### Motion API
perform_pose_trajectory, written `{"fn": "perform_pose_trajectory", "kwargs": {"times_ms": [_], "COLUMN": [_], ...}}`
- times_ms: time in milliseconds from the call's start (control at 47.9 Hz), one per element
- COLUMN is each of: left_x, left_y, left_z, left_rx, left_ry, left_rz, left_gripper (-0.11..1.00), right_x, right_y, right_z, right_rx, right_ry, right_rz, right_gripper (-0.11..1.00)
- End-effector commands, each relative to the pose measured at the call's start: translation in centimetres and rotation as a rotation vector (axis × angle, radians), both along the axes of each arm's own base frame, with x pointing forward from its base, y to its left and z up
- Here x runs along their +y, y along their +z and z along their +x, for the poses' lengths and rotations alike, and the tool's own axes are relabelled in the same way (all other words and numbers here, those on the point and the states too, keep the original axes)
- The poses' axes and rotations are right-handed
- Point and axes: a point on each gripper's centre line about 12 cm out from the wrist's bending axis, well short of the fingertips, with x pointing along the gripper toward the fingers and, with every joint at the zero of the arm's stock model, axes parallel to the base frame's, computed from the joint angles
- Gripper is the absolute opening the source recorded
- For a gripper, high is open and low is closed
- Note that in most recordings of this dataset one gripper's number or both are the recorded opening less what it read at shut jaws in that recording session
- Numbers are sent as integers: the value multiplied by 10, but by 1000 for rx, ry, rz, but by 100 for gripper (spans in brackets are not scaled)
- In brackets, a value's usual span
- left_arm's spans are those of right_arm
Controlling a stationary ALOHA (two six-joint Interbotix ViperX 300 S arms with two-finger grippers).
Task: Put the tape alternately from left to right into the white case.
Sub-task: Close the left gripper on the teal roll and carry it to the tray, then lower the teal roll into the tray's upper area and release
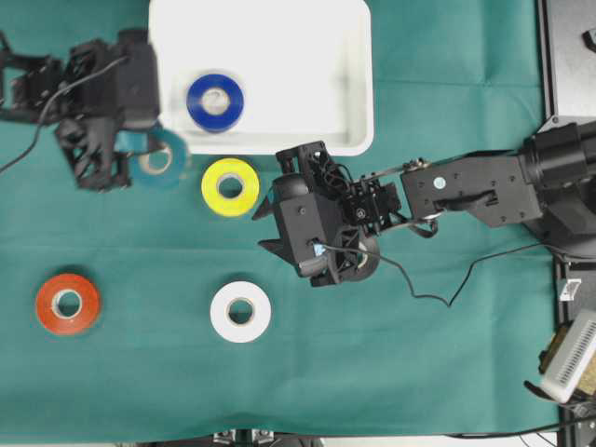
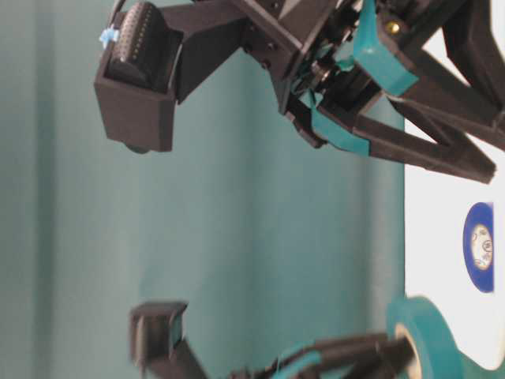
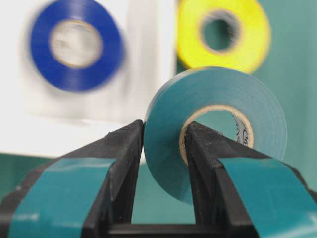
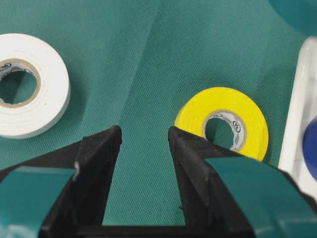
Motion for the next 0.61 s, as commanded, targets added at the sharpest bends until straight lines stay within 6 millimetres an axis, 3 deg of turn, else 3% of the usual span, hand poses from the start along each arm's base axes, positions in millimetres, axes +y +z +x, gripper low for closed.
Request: {"fn": "perform_pose_trajectory", "kwargs": {"times_ms": [0,251,585], "left_x": [17,63,95], "left_y": [12,7,7], "left_z": [14,39,69], "left_rx": [-40,-29,-39], "left_ry": [39,116,123], "left_rz": [11,34,76], "left_gripper": [-4,-4,-4], "right_x": [2,2,1], "right_y": [12,12,12], "right_z": [2,2,2], "right_rx": [-36,-36,-36], "right_ry": [3,3,1], "right_rz": [9,9,9], "right_gripper": [50,50,50]}}
